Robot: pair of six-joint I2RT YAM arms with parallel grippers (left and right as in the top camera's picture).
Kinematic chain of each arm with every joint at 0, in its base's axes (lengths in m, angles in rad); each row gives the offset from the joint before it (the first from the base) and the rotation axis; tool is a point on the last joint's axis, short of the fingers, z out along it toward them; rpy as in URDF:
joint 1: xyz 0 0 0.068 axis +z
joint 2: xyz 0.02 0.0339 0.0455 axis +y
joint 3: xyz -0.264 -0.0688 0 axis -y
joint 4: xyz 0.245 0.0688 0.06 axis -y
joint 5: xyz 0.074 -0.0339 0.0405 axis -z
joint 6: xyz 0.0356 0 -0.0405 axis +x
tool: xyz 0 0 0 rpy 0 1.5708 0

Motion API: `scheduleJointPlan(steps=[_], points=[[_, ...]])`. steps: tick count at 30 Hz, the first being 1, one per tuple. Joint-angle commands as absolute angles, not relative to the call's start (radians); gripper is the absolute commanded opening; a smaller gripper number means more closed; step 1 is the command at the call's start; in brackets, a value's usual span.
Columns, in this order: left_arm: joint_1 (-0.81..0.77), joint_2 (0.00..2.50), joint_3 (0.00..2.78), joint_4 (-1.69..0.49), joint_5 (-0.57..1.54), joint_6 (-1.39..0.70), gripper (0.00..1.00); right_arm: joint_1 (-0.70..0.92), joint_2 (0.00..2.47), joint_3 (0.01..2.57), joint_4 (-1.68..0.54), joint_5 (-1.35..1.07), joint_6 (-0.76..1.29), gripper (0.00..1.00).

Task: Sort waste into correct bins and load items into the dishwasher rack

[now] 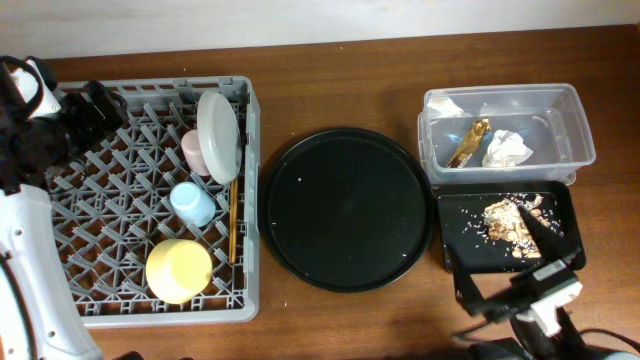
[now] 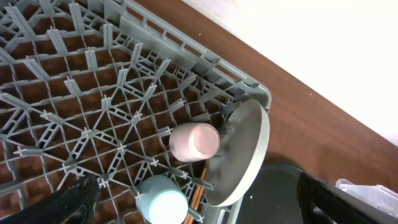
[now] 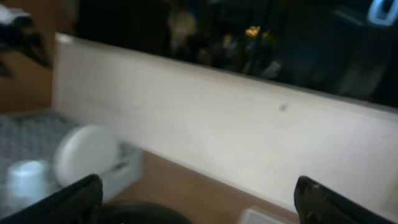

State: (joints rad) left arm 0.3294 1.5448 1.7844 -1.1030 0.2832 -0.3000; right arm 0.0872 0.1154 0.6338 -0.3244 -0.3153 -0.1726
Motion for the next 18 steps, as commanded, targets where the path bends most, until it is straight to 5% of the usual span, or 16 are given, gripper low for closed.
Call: scheduleJointPlan(steps=[1, 18], points=[[0.328, 1.537, 1.8, -1.101, 0.28, -0.299, 1.0, 0.045, 0.089, 0.479, -0.155, -0.314, -0.253, 0.99], [0.328, 1.537, 1.8, -1.101, 0.28, -0.299, 1.0, 0.046, 0.003, 0.053, 0.127, -0.273, -0.201, 0.99]])
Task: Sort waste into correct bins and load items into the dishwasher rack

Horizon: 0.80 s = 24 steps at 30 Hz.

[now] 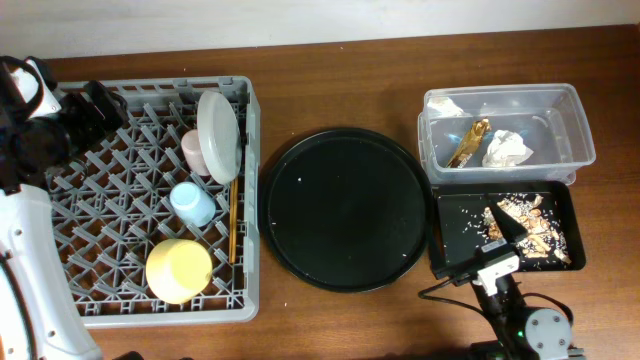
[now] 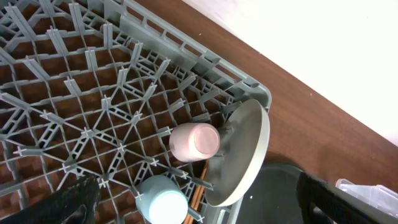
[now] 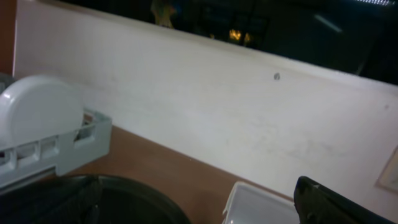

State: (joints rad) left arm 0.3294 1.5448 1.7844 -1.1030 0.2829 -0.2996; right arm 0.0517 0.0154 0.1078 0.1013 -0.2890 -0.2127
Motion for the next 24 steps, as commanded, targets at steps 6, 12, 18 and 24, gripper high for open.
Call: scheduleJointPlan(steps=[6, 12, 18, 24], points=[[0.328, 1.537, 1.8, -1.101, 0.28, -0.299, 1.0, 0.079, 0.003, 0.006, 0.043, -0.231, -0.209, 0.99], [0.328, 1.537, 1.8, -1.101, 0.28, -0.299, 1.0, 0.078, 0.003, 0.006, -0.064, -0.169, -0.208, 0.99], [0.328, 1.537, 1.8, -1.101, 0.28, -0.299, 1.0, 0.078, 0.003, 0.006, -0.043, -0.008, -0.142, 0.99], [0.328, 1.537, 1.8, -1.101, 0.28, -0.299, 1.0, 0.078, 0.003, 0.006, -0.002, 0.3, 0.069, 0.99]])
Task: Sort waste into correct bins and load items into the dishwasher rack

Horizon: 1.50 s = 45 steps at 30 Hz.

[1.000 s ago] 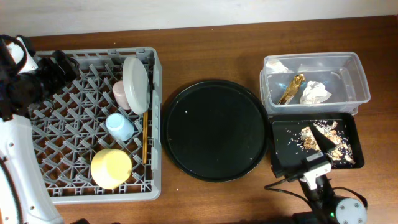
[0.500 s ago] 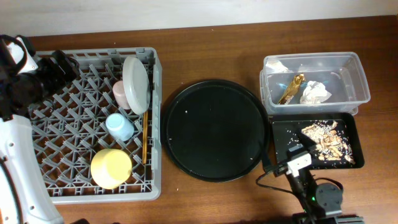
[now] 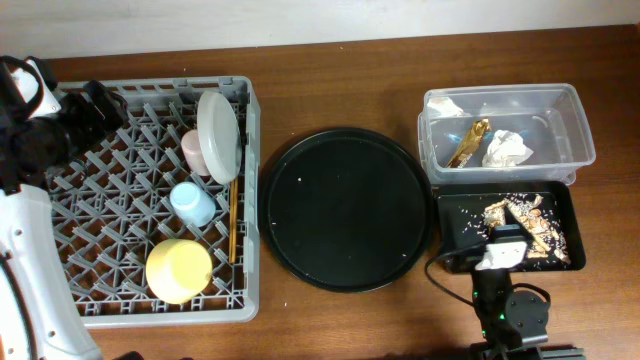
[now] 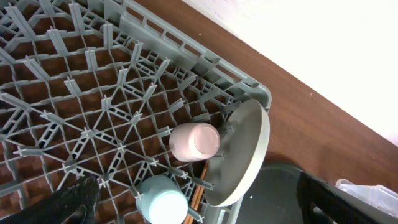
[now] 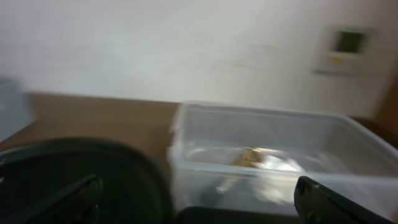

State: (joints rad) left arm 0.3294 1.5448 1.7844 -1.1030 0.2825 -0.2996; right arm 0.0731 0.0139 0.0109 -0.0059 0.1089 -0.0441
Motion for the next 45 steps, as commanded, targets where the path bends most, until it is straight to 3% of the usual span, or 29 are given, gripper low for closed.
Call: scheduleJointPlan(steps=[1, 36, 45], points=[[0.328, 1.537, 1.8, -1.101, 0.28, -0.299, 1.0, 0.078, 0.003, 0.006, -0.013, 0.3, 0.068, 0.99], [0.317, 1.513, 1.8, -1.102, 0.279, -0.299, 1.0, 0.078, 0.003, 0.006, -0.054, 0.297, 0.068, 0.99], [0.089, 1.304, 1.795, -1.101, 0.28, -0.299, 1.0, 0.078, 0.003, 0.006, -0.054, 0.297, 0.068, 0.99]])
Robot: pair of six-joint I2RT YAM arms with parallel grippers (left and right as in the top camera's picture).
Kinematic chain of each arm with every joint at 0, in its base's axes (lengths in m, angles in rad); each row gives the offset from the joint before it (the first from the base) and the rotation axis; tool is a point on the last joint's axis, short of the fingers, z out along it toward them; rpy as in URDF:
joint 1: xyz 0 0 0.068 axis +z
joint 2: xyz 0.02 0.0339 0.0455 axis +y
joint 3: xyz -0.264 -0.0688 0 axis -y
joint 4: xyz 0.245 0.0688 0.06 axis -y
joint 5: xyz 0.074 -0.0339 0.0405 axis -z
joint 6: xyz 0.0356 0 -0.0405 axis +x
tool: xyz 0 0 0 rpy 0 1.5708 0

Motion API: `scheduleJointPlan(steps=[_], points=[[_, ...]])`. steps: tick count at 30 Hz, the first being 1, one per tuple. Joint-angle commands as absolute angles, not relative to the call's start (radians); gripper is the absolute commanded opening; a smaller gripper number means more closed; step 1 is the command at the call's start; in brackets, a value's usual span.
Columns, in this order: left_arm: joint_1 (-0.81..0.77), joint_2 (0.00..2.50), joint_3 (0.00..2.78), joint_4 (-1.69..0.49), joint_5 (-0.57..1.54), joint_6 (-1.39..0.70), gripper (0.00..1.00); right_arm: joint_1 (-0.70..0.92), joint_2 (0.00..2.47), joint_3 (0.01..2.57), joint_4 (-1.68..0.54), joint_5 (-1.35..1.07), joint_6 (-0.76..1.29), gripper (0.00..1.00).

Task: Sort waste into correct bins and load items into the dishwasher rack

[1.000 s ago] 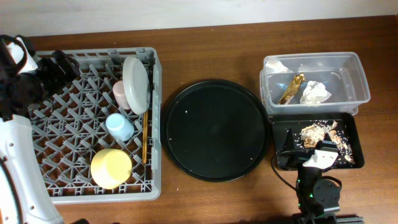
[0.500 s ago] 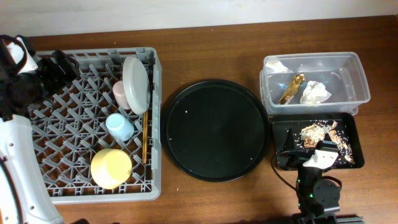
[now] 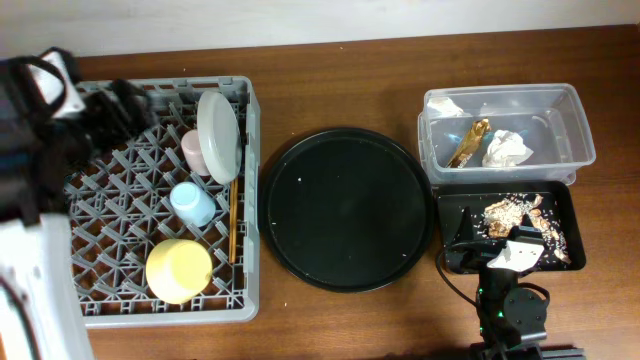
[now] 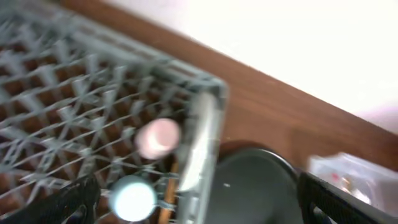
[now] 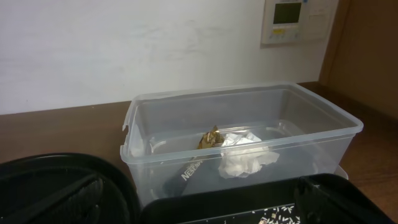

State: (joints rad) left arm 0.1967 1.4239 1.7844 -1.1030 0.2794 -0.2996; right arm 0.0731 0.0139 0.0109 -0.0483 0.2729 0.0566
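A grey dishwasher rack (image 3: 250, 200) at the left holds an upright grey plate (image 3: 218, 135), a pink cup (image 3: 192, 150), a blue cup (image 3: 192, 203), a yellow bowl (image 3: 179, 270) and a wooden stick. My left gripper (image 4: 199, 211) hangs open over the rack's far part, holding nothing. A clear bin (image 3: 505, 95) at the far right holds a gold wrapper (image 3: 467, 142) and crumpled tissue (image 5: 244, 152). In front of it a black rectangular tray (image 3: 460, 205) carries food scraps (image 3: 510, 212). My right gripper (image 5: 199, 211) is open and low at that tray's near edge, facing the bin.
A large round black tray (image 3: 345, 208) lies bare between the rack and the bins. Brown tabletop runs along the back, against a white wall. The right arm's base and cable sit at the table's front right edge.
My left arm has moved right over the rack; its view is blurred and now takes in the round tray and the clear bin. The right wrist view has steadied on the clear bin.
My left gripper stayed open over the rack's far left part through the earlier moments and has now shifted right. My right wrist first faced the wall and the rack, then turned toward the clear bin, and now rests low before it, open throughout.
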Motion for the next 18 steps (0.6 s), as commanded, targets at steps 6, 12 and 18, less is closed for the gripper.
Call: scheduleJointPlan(steps=[6, 12, 18], points=[[-0.096, 1.102, 1.657, -1.102, 0.228, -0.298, 1.0, 0.078, 0.003, 0.006, -0.054, 0.297, 0.068, 0.99], [-0.113, 0.807, 1.314, -1.092, 0.128, -0.299, 1.0, 0.078, 0.003, 0.006, -0.054, 0.297, 0.068, 0.99], [-0.113, 0.458, 0.856, -0.916, 0.107, -0.299, 1.0, 0.078, 0.003, 0.006, -0.054, 0.297, 0.068, 0.99]])
